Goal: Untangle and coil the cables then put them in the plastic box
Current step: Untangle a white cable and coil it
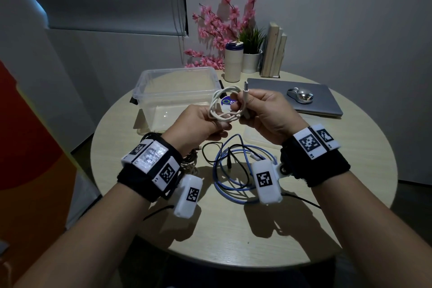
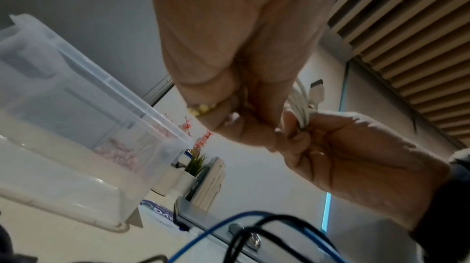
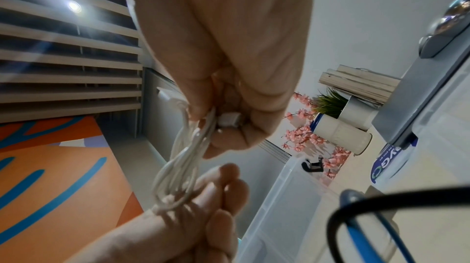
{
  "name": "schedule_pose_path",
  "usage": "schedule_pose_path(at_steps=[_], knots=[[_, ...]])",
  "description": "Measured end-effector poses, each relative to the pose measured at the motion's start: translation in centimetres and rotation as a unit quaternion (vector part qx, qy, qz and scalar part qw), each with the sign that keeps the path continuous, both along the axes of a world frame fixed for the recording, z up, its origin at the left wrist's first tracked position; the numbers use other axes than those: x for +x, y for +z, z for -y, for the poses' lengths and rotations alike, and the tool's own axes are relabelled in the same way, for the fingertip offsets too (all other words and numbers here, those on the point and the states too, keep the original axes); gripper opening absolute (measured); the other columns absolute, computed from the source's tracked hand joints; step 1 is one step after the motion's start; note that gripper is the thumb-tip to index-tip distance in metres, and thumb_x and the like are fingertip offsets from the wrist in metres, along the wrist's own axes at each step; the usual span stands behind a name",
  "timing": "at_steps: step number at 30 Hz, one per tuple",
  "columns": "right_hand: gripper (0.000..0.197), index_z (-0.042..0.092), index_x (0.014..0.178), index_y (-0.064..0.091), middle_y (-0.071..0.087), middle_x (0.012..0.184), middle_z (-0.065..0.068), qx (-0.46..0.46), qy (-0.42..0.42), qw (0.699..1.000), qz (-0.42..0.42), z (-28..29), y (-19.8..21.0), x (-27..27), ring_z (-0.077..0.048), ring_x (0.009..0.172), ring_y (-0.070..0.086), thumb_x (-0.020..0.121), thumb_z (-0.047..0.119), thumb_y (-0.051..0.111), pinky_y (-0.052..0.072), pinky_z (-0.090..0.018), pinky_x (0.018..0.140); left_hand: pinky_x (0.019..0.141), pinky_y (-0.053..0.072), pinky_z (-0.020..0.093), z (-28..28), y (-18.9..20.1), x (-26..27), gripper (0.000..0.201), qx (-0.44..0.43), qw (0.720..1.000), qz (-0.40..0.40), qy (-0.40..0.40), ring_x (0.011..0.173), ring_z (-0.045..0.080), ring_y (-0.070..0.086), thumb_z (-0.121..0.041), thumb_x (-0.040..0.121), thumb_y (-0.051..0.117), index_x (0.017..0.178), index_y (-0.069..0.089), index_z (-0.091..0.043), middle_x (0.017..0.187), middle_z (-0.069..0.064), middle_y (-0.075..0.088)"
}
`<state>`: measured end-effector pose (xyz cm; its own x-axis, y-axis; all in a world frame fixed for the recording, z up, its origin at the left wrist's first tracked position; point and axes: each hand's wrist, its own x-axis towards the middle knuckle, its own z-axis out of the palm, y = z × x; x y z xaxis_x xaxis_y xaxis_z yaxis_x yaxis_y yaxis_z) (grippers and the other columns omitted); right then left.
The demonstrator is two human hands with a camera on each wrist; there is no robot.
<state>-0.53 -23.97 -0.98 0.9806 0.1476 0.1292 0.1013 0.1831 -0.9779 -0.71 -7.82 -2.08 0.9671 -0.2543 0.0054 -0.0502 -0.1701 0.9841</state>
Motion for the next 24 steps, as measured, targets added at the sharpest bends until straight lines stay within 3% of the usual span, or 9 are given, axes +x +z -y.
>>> schedule_pose_path(at_steps=[2,4,7,12,16,20,24], knots=[[0.016,0.006,0.087,0.066,0.064,0.067,-0.004,0.011,-0.014,1.000,-0.007,0.1,-0.1,0.1,-0.016,0.063,0.051,0.093,0.014,0.053,0.049,-0.021,0.054,0.058,0.053,0.015,-0.6,0.3,0.2,0.019,-0.020,0.999,-0.036,-0.024,0.062,0.007,0.066,0.006,0.092,0.050,0.097,0.064,-0.005,0.088,0.010,0.068],[0.016,0.005,0.088,0.066,0.064,0.067,-0.005,0.029,-0.024,0.999,-0.012,0.2,-0.2,0.3,-0.015,0.063,0.054,0.093,0.013,0.053,0.051,-0.022,0.053,0.066,0.055,0.022,-1.2,0.5,0.4,0.027,-0.082,0.994,-0.078,-0.010,0.077,0.016,0.068,0.008,0.094,0.041,0.111,0.057,-0.006,0.098,0.013,0.068],[0.015,0.003,0.092,0.065,0.063,0.068,-0.004,0.057,-0.037,0.998,-0.010,0.1,-0.4,0.6,-0.011,0.060,0.060,0.094,0.013,0.053,0.053,-0.023,0.055,0.077,0.055,0.033,-1.4,0.6,0.4,0.021,-0.157,0.982,-0.094,0.041,0.091,0.027,0.065,0.000,0.095,0.043,0.114,0.051,-0.006,0.099,0.014,0.066],[0.016,0.004,0.091,0.066,0.065,0.072,-0.006,0.065,-0.041,0.997,-0.005,0.1,-0.4,1.0,-0.017,0.070,0.060,0.094,0.013,0.054,0.055,-0.025,0.062,0.072,0.057,0.025,-0.6,0.2,0.4,0.001,-0.239,0.964,-0.036,0.113,0.075,0.017,0.065,-0.003,0.089,0.060,0.090,0.060,-0.004,0.081,0.011,0.067],[0.016,0.003,0.091,0.065,0.064,0.074,-0.008,0.070,-0.046,0.997,0.000,0.1,-0.4,1.0,-0.019,0.072,0.062,0.094,0.013,0.053,0.056,-0.024,0.063,0.075,0.056,0.025,0.0,0.1,0.4,0.002,-0.283,0.950,-0.040,0.128,0.073,0.014,0.066,-0.006,0.087,0.063,0.088,0.061,-0.004,0.080,0.009,0.069],[0.015,0.003,0.090,0.066,0.063,0.075,-0.008,0.069,-0.035,0.997,0.000,-0.4,-0.5,0.7,-0.016,0.069,0.061,0.094,0.011,0.053,0.056,-0.026,0.067,0.067,0.055,0.024,0.8,0.1,0.2,0.009,-0.273,0.952,-0.029,0.137,0.059,0.012,0.065,-0.001,0.084,0.065,0.083,0.061,-0.008,0.065,0.001,0.070],[0.013,0.004,0.092,0.067,0.065,0.077,-0.009,0.006,-0.022,1.000,0.003,-0.5,-0.5,0.4,-0.014,0.065,0.061,0.092,0.010,0.056,0.055,-0.025,0.062,0.069,0.052,0.027,0.8,-0.1,0.7,0.009,-0.295,0.940,-0.080,0.151,0.052,0.010,0.064,-0.003,0.091,0.057,0.086,0.060,-0.010,0.063,0.000,0.070]])
